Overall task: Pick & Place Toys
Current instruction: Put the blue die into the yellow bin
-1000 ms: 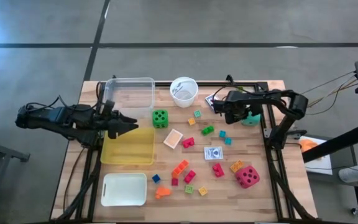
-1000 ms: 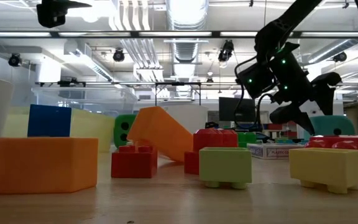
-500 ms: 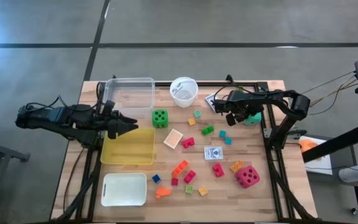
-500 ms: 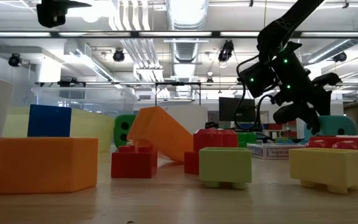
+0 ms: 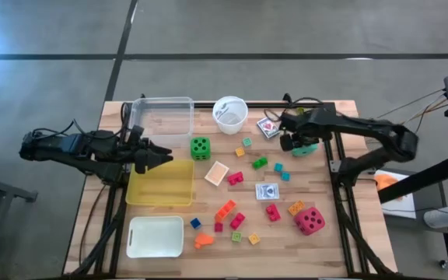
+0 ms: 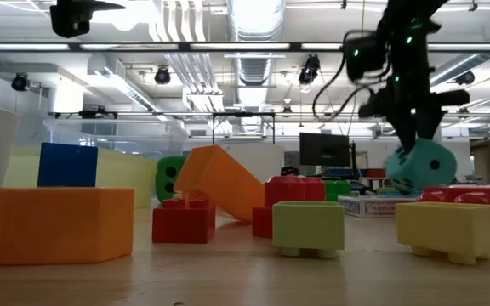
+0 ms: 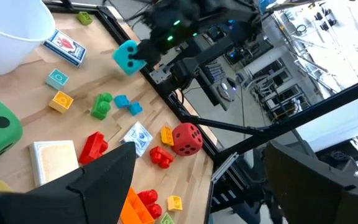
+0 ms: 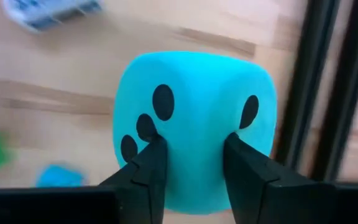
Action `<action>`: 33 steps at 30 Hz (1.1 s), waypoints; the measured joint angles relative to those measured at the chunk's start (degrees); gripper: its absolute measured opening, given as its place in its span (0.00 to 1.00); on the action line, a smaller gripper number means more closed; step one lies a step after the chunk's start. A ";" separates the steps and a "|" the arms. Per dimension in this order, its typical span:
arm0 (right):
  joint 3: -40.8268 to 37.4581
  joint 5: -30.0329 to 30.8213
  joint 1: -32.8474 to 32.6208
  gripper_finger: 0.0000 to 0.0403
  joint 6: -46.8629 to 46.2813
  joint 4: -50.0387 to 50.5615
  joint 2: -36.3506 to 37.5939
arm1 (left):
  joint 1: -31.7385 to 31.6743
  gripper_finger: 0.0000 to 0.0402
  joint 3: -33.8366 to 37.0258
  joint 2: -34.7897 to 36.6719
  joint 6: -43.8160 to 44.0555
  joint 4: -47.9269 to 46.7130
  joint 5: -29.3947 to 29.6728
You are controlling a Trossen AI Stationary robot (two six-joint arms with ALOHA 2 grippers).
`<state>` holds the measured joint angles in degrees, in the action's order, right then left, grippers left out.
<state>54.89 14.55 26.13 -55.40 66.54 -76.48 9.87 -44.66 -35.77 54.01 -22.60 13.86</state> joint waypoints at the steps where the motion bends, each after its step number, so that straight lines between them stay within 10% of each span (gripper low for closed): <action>1: 0.01 -0.45 0.00 0.28 -0.09 -1.02 1.90 | 0.00 0.85 0.00 -0.02 0.02 0.05 0.01; 16: 0.02 -10.16 -3.82 0.11 0.14 -24.46 16.68 | -0.99 0.85 -0.02 -6.95 14.36 1.16 3.69; 33: 4.43 -6.64 -18.49 0.02 -3.75 -48.15 2.88 | -4.07 0.85 -5.41 -27.07 19.94 11.88 4.20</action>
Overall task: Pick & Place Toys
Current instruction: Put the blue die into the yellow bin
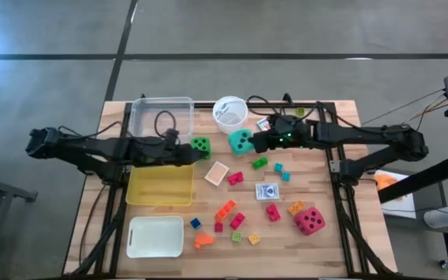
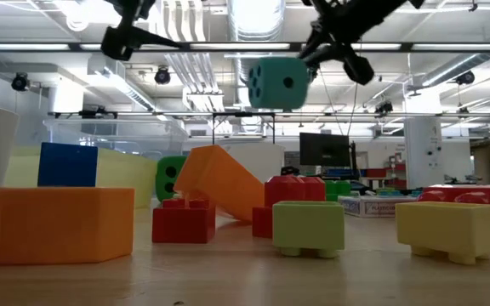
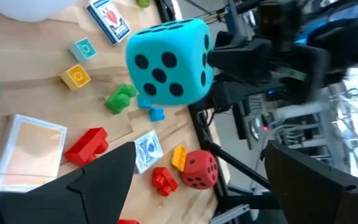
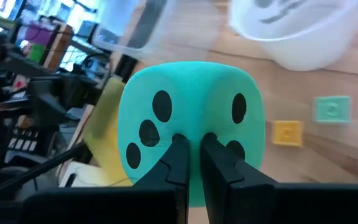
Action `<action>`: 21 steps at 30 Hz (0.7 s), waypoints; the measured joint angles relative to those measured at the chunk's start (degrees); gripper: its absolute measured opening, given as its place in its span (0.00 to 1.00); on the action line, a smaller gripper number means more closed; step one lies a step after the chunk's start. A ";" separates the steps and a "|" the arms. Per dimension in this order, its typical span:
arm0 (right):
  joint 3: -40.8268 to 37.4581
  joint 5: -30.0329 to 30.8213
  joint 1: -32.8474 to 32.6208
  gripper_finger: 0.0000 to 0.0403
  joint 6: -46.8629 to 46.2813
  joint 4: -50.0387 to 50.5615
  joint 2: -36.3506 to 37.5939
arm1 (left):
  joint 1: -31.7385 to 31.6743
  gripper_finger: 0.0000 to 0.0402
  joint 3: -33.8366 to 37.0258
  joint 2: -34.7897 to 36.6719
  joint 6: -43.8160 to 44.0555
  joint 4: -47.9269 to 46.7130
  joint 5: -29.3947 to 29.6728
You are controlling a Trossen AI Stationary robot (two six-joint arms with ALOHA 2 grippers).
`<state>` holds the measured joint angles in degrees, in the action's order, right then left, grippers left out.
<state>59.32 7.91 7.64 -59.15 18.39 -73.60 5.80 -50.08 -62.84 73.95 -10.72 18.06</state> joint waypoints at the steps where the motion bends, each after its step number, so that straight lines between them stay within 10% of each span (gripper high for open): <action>1: 1.22 0.01 -0.25 0.02 0.64 0.20 -1.16 | 0.00 0.85 -0.94 -1.15 -0.07 -0.02 0.18; 21: 27.25 0.61 -4.15 0.02 9.62 10.05 -19.38 | -0.39 0.85 -14.05 -13.46 6.00 -15.23 9.95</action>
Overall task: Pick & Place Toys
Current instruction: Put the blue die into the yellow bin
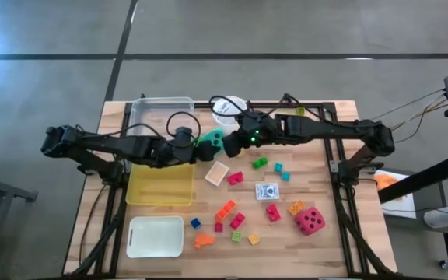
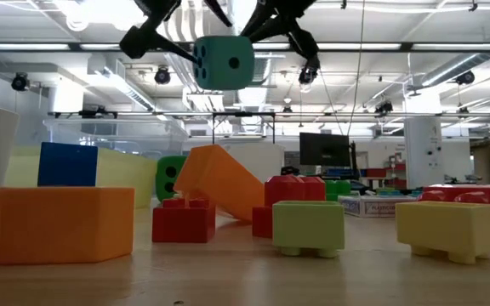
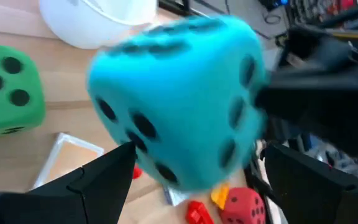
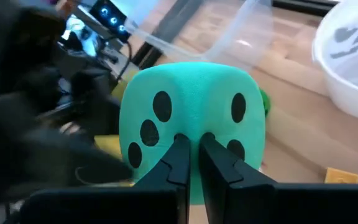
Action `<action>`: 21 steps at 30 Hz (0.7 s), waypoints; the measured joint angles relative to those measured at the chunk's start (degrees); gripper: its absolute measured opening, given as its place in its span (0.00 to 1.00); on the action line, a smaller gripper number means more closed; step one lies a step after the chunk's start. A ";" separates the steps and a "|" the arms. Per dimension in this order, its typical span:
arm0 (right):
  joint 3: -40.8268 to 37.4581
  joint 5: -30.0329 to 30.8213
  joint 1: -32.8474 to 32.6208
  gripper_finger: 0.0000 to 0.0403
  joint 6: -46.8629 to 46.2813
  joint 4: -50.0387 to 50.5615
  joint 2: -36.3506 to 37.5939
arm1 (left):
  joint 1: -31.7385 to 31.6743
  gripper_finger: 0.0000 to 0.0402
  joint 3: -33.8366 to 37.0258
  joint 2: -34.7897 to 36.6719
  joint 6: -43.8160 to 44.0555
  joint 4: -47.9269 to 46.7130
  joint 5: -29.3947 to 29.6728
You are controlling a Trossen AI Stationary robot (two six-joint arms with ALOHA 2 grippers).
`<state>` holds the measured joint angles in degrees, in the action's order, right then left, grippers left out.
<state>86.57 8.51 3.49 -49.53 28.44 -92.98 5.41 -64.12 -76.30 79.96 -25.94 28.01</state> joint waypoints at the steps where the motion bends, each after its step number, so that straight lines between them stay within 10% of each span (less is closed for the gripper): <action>1: 0.18 -0.13 -0.28 0.02 -0.16 -0.42 0.01 | 0.00 0.85 0.24 0.11 0.05 -0.32 0.73; 16: -0.18 -3.26 -2.19 0.02 -2.35 -3.38 1.41 | 0.04 0.84 0.66 0.33 -6.18 3.44 3.95; 21: -0.21 -4.24 -2.87 0.02 -2.77 -3.90 1.27 | 0.17 0.68 0.82 0.31 -11.04 5.30 4.18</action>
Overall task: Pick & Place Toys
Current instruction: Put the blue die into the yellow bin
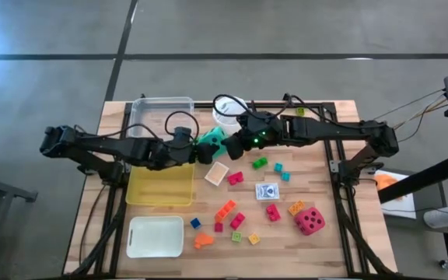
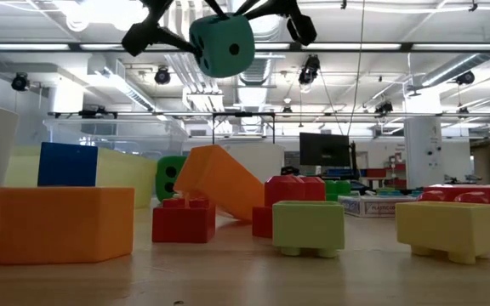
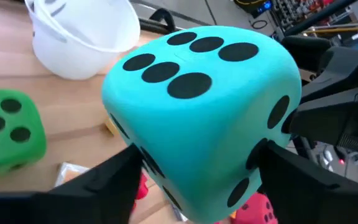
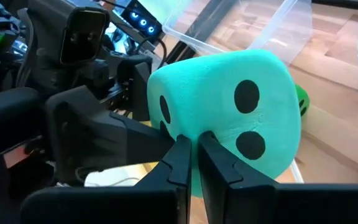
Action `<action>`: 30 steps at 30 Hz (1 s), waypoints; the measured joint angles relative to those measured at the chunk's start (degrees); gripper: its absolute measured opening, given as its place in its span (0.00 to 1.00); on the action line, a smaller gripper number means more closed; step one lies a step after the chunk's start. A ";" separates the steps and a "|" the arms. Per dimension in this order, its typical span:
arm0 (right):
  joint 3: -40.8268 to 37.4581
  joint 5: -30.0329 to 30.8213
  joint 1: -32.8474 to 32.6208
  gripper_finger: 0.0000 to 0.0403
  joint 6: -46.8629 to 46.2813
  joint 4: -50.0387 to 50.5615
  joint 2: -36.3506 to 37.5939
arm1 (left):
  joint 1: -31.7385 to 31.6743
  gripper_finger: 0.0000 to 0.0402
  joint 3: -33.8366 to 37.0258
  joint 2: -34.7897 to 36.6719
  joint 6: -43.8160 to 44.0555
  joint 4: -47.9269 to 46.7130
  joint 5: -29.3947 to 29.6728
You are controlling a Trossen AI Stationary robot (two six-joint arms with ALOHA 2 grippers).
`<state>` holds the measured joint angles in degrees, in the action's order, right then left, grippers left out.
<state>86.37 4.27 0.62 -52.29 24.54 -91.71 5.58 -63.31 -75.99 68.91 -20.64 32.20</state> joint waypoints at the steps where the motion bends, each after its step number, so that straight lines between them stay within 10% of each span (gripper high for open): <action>1: 0.00 -0.12 -0.04 0.03 0.00 -0.21 0.02 | 0.00 0.62 -0.08 0.03 -0.97 0.15 0.19; 5: 0.00 -0.95 -0.09 0.03 0.00 -0.25 0.13 | 0.00 0.43 -0.22 0.20 -4.00 0.93 -0.45; 21: 0.26 1.72 -1.17 0.05 1.99 0.43 0.49 | 0.33 0.43 -0.15 2.41 -3.15 -1.60 -4.76; 30: 0.26 -1.01 -1.27 0.41 10.34 0.05 0.40 | 0.33 0.42 -0.33 2.98 -4.86 -3.65 -6.98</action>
<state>86.63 3.26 -0.64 -41.95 24.59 -91.31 5.91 -63.64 -73.01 64.05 -24.30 25.22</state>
